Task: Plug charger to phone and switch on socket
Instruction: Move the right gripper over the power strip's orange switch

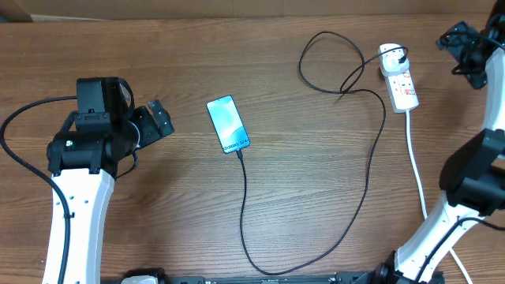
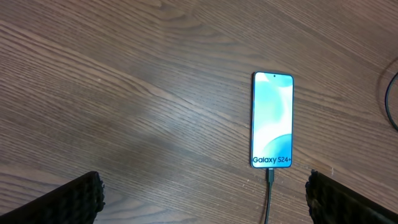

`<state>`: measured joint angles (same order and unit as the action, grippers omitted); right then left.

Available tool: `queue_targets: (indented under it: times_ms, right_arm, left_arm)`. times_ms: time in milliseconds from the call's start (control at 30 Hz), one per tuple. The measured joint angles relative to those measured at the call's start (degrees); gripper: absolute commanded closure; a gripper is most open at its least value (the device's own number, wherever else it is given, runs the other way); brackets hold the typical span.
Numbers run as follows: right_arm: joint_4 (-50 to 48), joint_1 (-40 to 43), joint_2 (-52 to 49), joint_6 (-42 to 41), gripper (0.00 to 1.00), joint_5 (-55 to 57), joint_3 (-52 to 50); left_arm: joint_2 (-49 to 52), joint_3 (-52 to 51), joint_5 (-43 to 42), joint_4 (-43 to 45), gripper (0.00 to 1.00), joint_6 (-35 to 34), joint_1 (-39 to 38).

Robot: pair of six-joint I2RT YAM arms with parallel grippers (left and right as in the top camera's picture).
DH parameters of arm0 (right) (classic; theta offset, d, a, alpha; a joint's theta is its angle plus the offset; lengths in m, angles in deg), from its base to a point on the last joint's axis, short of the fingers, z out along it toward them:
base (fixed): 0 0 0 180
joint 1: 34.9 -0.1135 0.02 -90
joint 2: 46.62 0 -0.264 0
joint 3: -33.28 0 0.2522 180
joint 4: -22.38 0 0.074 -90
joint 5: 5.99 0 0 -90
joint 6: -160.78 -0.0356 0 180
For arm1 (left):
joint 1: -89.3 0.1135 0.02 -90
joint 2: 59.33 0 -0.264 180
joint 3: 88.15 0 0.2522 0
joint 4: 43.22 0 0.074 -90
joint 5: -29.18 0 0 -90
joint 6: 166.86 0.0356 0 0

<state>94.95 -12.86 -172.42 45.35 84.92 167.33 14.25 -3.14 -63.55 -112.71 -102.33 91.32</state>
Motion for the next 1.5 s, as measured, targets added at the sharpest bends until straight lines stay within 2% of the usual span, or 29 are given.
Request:
queue_targets:
  times_ms: [367, 667, 1500]
  right_arm:
    - [1.86, -0.07, -5.73, 2.43, 0.00, 0.04, 0.00]
    - [1.88, -0.17, -6.60, 7.43, 0.00, -0.02, 0.00]
    - [1.18, -1.84, -9.40, 11.74, 0.00, -0.04, 0.00]
  left_arm:
    - [0.00, 0.00, 0.00, -0.02, 0.01, 0.00, 0.00]
    - [0.00, 0.00, -0.02, 0.00, 0.00, 0.00, 0.00]
    - [0.00, 0.00, 0.00, -0.02, 0.00, 0.00, 0.00]
